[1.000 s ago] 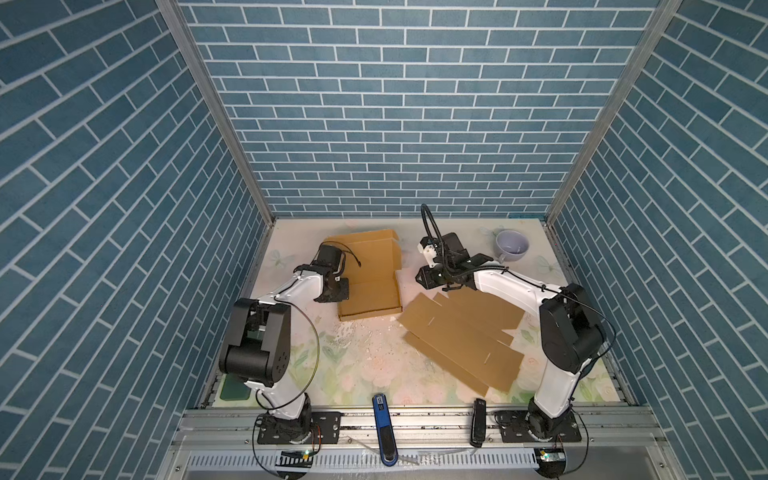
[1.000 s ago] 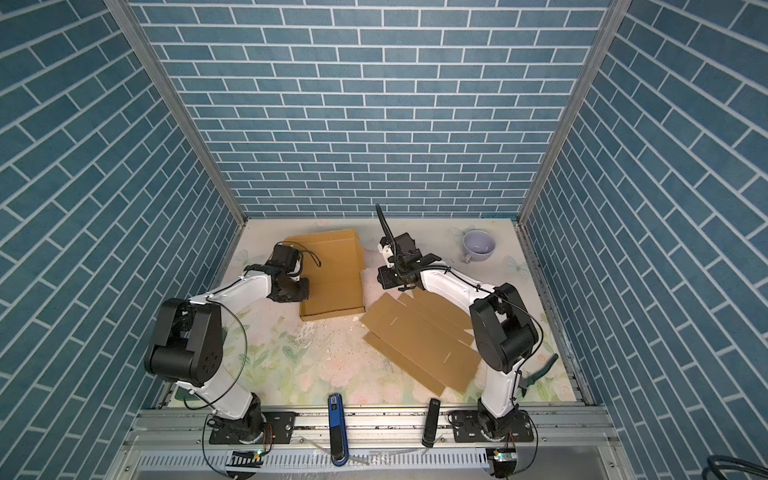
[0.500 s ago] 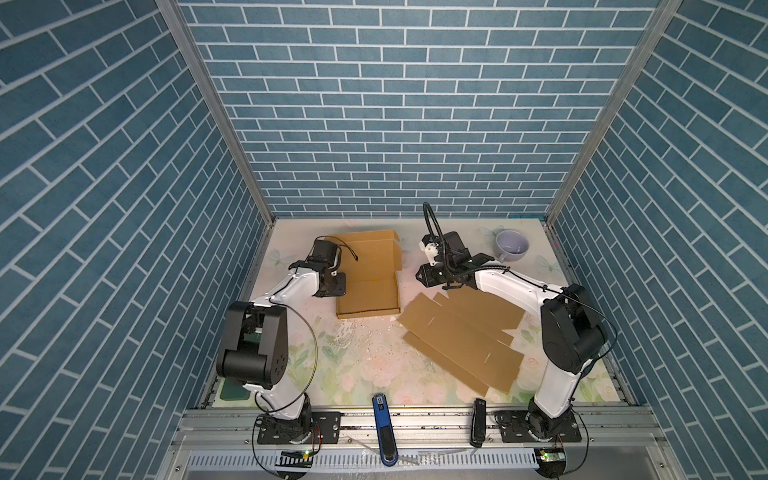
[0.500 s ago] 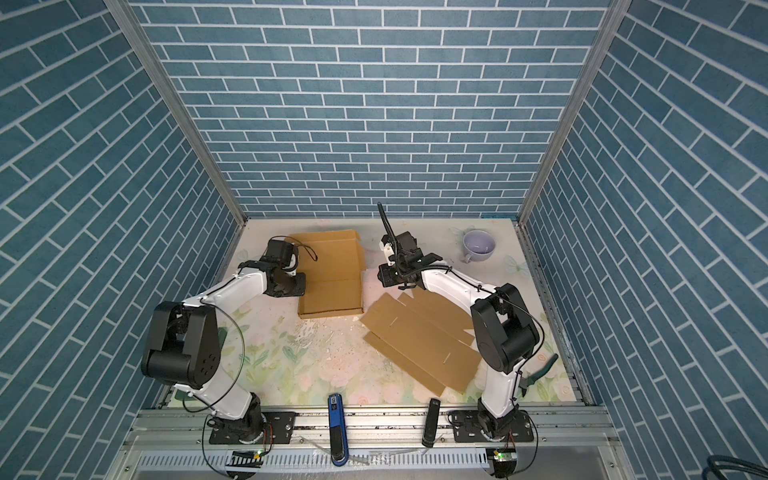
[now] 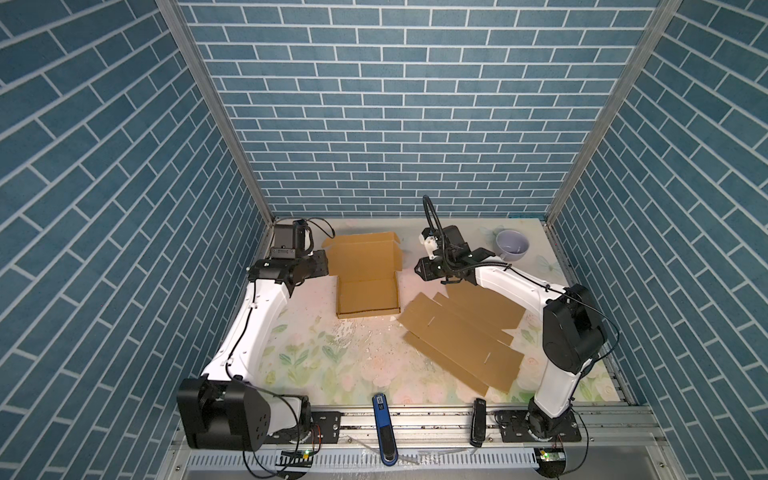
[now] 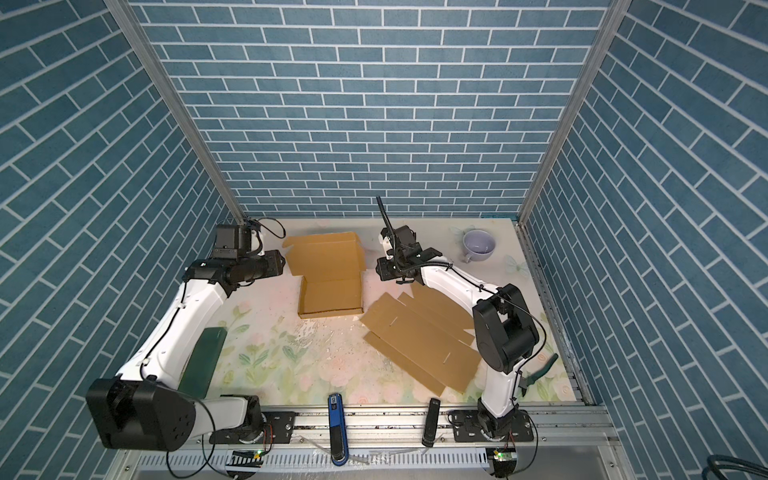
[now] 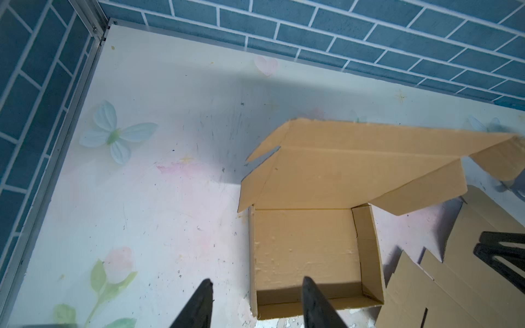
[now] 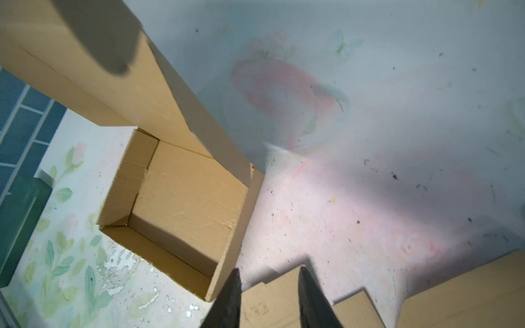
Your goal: Fold the paper box
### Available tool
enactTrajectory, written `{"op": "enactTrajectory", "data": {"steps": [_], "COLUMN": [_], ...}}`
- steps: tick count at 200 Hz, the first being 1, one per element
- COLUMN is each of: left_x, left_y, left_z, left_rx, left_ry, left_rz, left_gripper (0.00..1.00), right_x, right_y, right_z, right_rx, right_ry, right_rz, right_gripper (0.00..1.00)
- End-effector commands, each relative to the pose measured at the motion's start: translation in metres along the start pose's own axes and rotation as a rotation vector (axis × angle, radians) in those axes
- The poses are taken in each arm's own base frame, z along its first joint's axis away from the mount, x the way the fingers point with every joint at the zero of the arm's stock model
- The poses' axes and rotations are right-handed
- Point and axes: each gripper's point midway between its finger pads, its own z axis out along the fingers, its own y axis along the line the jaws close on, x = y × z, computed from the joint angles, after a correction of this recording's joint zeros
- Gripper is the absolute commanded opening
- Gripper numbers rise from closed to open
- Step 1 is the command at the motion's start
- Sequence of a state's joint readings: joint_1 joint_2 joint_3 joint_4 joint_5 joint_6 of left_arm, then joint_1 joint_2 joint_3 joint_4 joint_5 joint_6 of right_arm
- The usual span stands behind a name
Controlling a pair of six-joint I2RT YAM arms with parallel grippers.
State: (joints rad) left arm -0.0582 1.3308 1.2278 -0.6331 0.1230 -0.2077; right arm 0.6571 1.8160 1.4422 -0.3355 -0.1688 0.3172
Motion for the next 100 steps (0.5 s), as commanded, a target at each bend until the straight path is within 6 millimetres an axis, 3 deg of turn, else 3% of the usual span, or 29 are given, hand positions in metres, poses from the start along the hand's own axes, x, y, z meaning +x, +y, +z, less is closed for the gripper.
{"op": "enactTrajectory", "data": {"steps": [1,58,100], "left_x": [0.0,-0.02,-0.028], "left_y": [-0.002,0.003,0.006], "left_z": [0.018,0.051,0.068], "left_rx": [0.03,0.045,0.054], "left_ry": [0.053,0.045,0.019], "left_rz": [0.064,0.119,0.13], "left_gripper": [0.52,0.52,0.52], "right_x": [-0.026,-0.042,-0.055], "right_y": [0.01,0.032,0.035], "right_z": [-0.01,0.004,0.015], "right_rx": [0.004,-0.048,-0.054], "right_ry": [-0.041,-0.039,-0.082], "right_rz": [-0.002,-0.037,-0.039], "right_gripper": [0.36,0.39,0.39]}}
